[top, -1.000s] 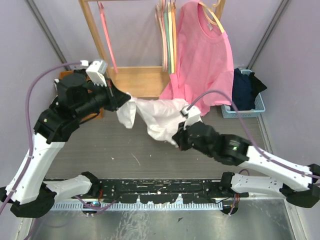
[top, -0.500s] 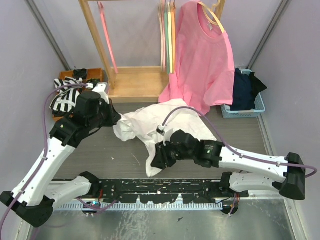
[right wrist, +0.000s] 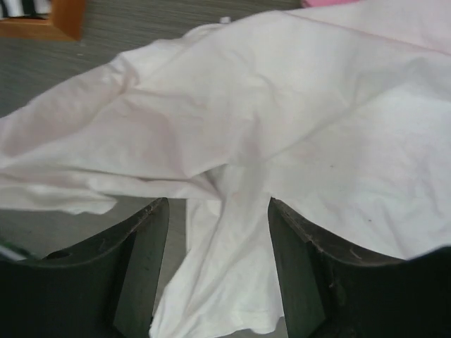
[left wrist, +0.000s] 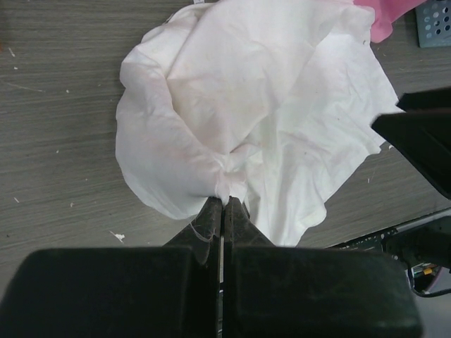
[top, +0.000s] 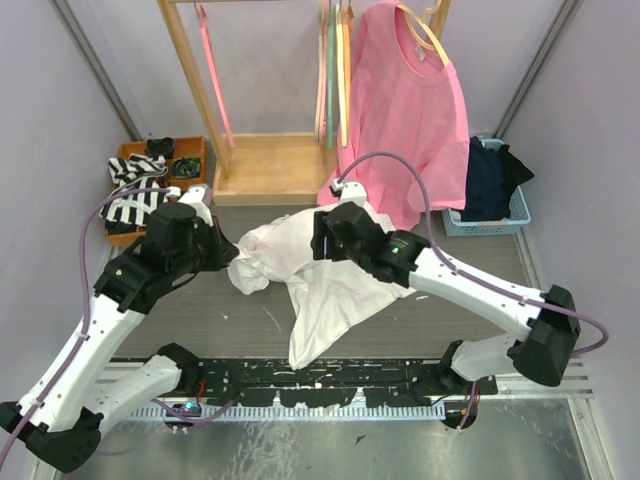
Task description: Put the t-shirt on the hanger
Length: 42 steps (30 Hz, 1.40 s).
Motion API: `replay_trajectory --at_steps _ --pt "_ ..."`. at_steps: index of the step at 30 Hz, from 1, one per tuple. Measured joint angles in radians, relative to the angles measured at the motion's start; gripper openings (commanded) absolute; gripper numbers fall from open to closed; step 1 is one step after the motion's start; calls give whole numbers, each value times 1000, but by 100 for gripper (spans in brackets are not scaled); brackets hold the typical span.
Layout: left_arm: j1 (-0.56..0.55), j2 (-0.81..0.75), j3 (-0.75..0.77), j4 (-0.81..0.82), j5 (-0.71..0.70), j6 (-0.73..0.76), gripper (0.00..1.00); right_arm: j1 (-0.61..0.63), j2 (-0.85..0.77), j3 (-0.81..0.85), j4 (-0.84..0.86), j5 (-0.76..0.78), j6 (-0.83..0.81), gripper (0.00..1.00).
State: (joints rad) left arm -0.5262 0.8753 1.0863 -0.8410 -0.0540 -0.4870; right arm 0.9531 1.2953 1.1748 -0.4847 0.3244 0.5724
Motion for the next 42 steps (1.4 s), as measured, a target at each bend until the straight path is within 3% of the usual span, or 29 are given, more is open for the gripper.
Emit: replay_trajectory --at_steps 6,12,20,34,38,42 --pt "0 -53 -33 -32 14 -20 0 -67 97 -116 87 66 -5 64" --pt "0 -76 -64 -47 54 -55 0 -138 222 -113 179 59 -27 64" --pt "0 -112 -90 -62 94 -89 0 -199 449 6 247 29 -75 68" --pt "0 -134 -103 -85 124 -102 0 -294 684 277 250 2 -134 72" --pt "0 -127 -109 -86 127 -102 0 -296 720 298 245 -10 -147 66" --pt "0 -124 -109 -85 128 -101 0 -296 727 297 236 -33 -152 48"
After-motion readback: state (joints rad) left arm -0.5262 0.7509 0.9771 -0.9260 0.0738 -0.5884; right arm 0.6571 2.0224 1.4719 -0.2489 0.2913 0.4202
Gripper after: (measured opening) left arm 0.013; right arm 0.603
